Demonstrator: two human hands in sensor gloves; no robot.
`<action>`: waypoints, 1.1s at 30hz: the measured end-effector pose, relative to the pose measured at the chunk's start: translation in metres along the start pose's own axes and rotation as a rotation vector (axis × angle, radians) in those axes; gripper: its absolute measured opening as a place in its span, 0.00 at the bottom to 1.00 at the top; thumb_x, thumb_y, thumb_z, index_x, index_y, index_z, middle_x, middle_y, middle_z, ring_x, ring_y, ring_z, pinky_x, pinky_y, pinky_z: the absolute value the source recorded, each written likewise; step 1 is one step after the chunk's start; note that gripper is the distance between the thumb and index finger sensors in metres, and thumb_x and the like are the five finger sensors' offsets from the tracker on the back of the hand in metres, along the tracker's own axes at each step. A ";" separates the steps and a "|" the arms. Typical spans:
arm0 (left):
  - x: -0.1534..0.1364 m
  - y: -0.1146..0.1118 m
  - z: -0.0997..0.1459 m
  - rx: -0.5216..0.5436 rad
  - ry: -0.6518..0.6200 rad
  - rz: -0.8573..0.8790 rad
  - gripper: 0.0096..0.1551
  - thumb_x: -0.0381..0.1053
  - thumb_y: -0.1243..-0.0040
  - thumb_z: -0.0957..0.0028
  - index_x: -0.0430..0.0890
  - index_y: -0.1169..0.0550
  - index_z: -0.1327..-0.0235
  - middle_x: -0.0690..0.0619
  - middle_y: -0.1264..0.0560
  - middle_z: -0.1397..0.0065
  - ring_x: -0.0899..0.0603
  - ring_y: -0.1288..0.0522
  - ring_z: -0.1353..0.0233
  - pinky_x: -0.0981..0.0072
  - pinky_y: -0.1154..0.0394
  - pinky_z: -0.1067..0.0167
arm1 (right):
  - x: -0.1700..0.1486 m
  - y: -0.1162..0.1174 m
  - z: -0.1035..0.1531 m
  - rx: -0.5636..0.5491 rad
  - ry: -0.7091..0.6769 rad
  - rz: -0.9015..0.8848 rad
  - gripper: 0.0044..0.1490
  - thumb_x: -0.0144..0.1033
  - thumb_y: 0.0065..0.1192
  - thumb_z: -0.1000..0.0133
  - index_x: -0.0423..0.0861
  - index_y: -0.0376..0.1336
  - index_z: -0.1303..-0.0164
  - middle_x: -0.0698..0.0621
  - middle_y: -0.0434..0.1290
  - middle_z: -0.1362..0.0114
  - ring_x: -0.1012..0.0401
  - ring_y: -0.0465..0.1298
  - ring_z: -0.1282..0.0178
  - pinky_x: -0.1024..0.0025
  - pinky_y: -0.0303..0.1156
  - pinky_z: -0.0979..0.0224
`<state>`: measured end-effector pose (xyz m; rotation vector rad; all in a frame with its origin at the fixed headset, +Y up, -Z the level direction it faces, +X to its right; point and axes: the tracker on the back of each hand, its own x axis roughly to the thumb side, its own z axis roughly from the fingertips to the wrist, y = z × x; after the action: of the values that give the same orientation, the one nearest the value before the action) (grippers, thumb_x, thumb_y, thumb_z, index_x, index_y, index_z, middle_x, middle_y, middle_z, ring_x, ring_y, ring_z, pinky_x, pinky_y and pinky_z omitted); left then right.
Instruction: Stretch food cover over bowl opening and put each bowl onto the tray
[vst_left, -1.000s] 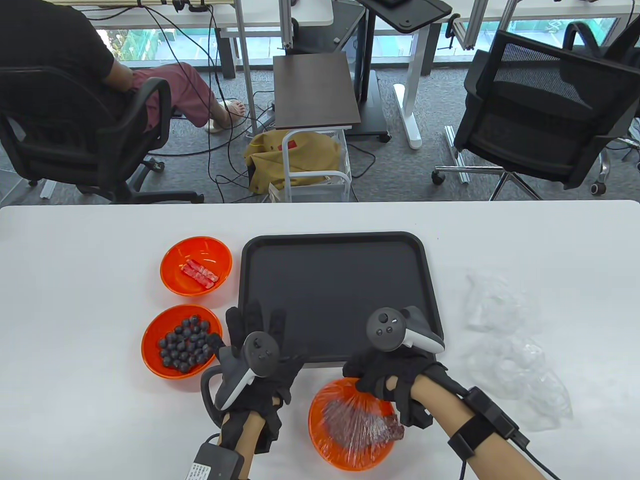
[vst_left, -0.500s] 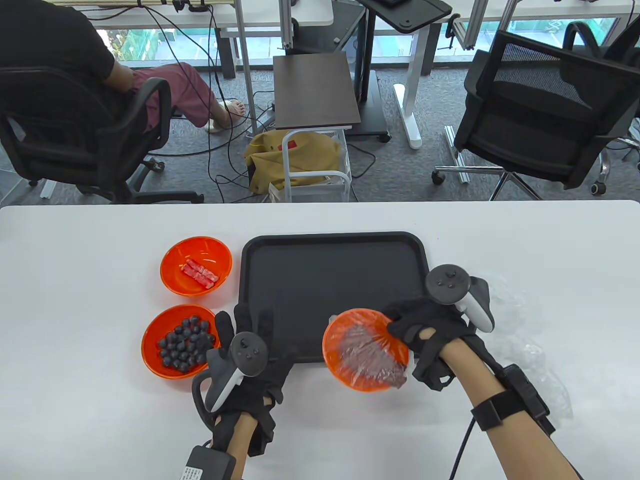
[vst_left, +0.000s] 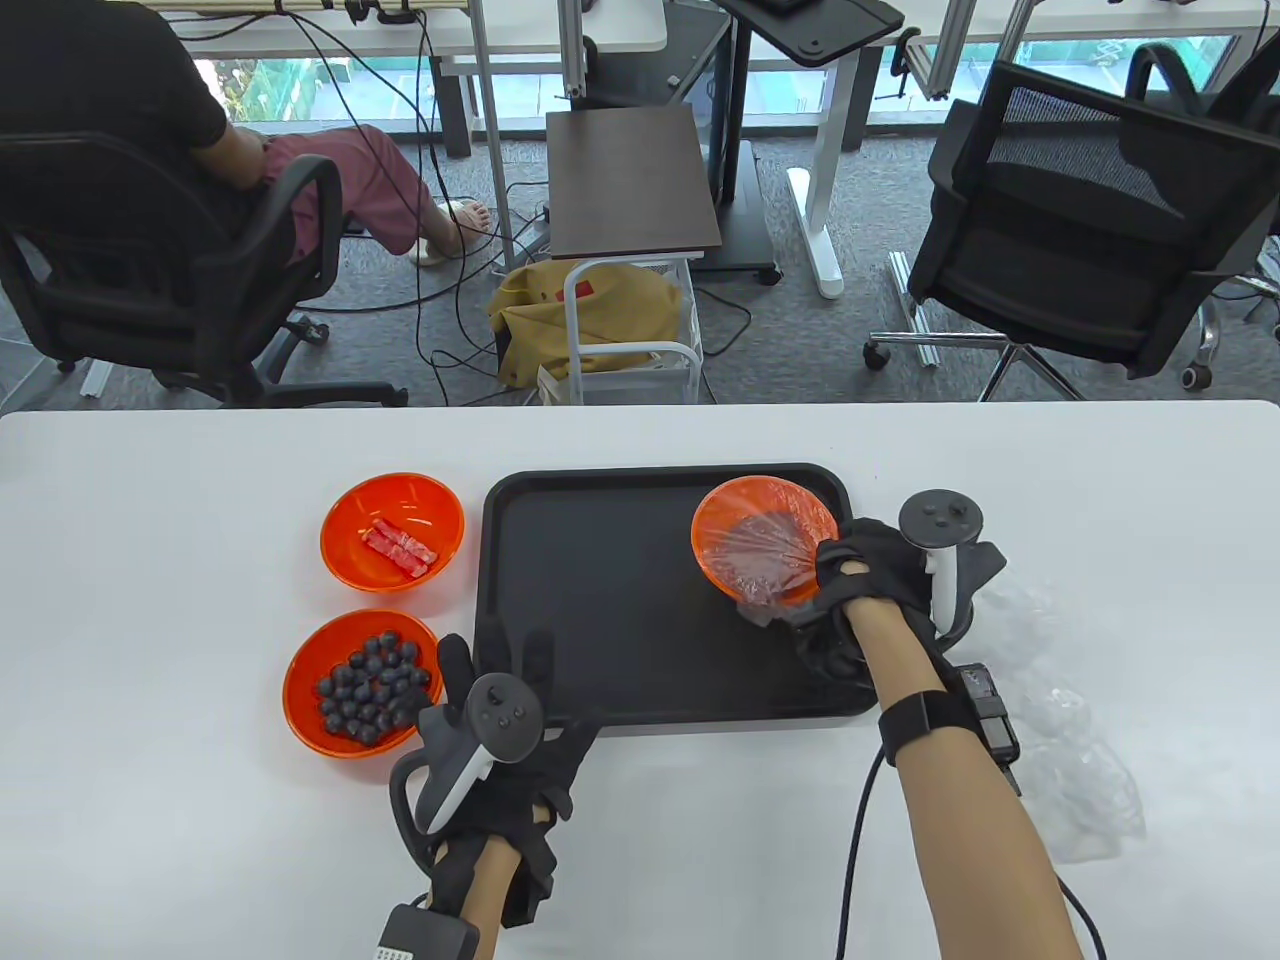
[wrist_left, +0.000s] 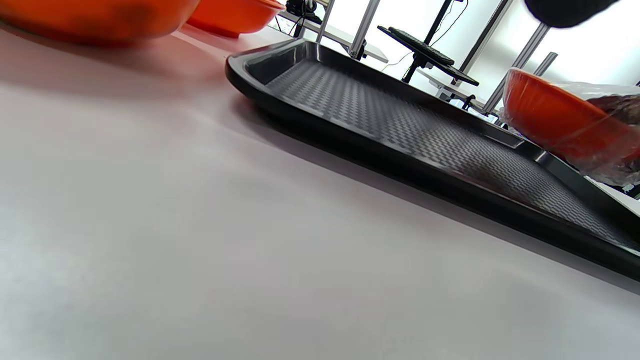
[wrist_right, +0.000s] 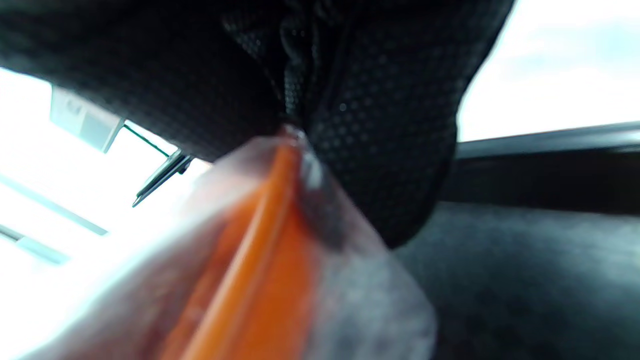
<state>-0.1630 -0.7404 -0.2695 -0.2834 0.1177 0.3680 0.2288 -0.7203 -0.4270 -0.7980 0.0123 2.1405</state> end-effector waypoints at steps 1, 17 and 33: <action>0.000 0.000 0.000 -0.001 0.001 0.000 0.53 0.87 0.58 0.54 0.74 0.60 0.19 0.63 0.73 0.12 0.45 0.79 0.14 0.33 0.77 0.27 | 0.000 0.001 -0.001 -0.013 0.015 -0.006 0.33 0.36 0.84 0.51 0.39 0.75 0.36 0.38 0.84 0.42 0.50 0.91 0.59 0.74 0.94 0.63; -0.001 -0.002 0.004 -0.027 -0.007 -0.019 0.53 0.87 0.58 0.54 0.74 0.61 0.20 0.63 0.74 0.12 0.45 0.79 0.14 0.33 0.77 0.27 | -0.008 0.025 -0.015 -0.071 0.210 -0.052 0.35 0.42 0.80 0.47 0.42 0.70 0.31 0.42 0.80 0.38 0.56 0.92 0.57 0.82 0.95 0.61; -0.001 -0.003 0.006 -0.053 0.002 0.001 0.53 0.87 0.58 0.54 0.73 0.61 0.20 0.63 0.74 0.12 0.45 0.79 0.14 0.33 0.77 0.27 | -0.003 0.007 -0.005 -0.073 0.126 -0.060 0.47 0.51 0.77 0.47 0.33 0.66 0.26 0.34 0.78 0.33 0.46 0.92 0.50 0.70 0.93 0.55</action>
<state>-0.1624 -0.7416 -0.2634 -0.3365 0.1102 0.3721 0.2275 -0.7289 -0.4307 -0.9631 -0.0240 2.0418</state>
